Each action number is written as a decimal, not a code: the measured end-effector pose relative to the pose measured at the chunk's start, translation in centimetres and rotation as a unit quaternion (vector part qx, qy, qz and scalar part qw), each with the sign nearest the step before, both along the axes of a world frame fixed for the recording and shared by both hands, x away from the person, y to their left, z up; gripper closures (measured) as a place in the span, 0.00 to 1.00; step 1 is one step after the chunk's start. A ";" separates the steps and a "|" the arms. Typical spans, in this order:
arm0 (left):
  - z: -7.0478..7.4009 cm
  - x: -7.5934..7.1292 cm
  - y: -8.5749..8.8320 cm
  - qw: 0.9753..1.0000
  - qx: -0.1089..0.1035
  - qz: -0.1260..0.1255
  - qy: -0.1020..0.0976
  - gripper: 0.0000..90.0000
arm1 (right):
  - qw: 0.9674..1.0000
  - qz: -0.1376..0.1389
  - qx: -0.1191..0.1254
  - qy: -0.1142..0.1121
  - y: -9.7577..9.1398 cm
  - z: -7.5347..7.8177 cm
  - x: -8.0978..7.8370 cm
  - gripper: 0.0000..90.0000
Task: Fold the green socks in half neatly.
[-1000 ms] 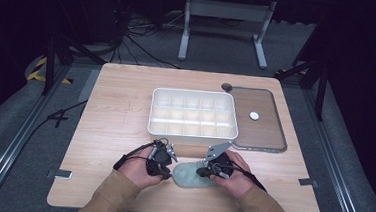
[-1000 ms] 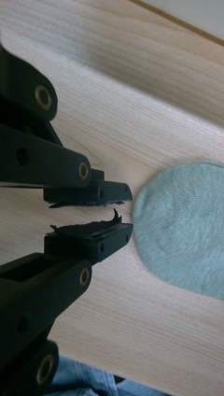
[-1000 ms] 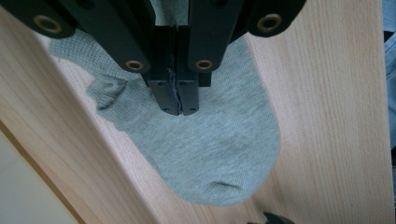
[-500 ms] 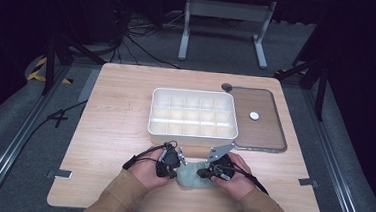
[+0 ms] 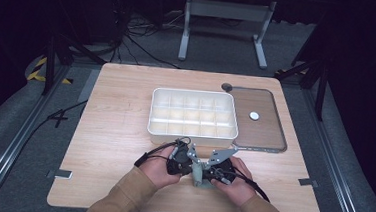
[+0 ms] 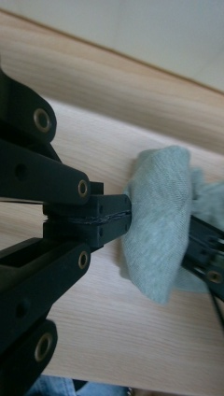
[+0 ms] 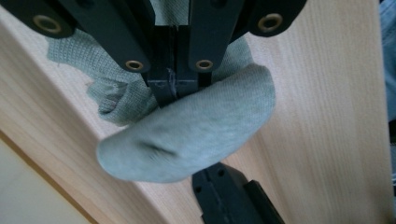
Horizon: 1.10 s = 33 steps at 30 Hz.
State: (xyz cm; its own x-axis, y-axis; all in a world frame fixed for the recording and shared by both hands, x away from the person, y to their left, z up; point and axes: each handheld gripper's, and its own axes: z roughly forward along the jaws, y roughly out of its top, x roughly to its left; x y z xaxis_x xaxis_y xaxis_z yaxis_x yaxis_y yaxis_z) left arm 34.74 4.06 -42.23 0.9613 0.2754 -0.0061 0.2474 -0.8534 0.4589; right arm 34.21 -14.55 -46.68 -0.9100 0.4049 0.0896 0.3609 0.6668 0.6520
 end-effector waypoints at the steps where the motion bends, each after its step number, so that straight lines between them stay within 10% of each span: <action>1: 0.2 0.0 0.0 1.000 -0.002 -0.002 0.001 0.99 | 1.000 0.000 0.002 0.001 0.0 0.0 0.0 1.00; 9: 0.0 -0.1 -0.4 1.000 0.005 -0.016 0.015 0.94 | 1.000 -0.001 -0.011 0.005 -0.2 0.5 -0.5 0.95; 16: 0.1 0.1 -0.7 1.000 0.002 -0.020 0.016 0.92 | 0.999 -0.032 -0.023 0.005 -3.9 2.4 -0.6 0.94; 33: -0.2 -1.1 -3.5 0.998 -0.004 -0.062 0.015 0.86 | 0.998 -0.036 -0.029 0.032 -4.7 0.8 -0.7 0.94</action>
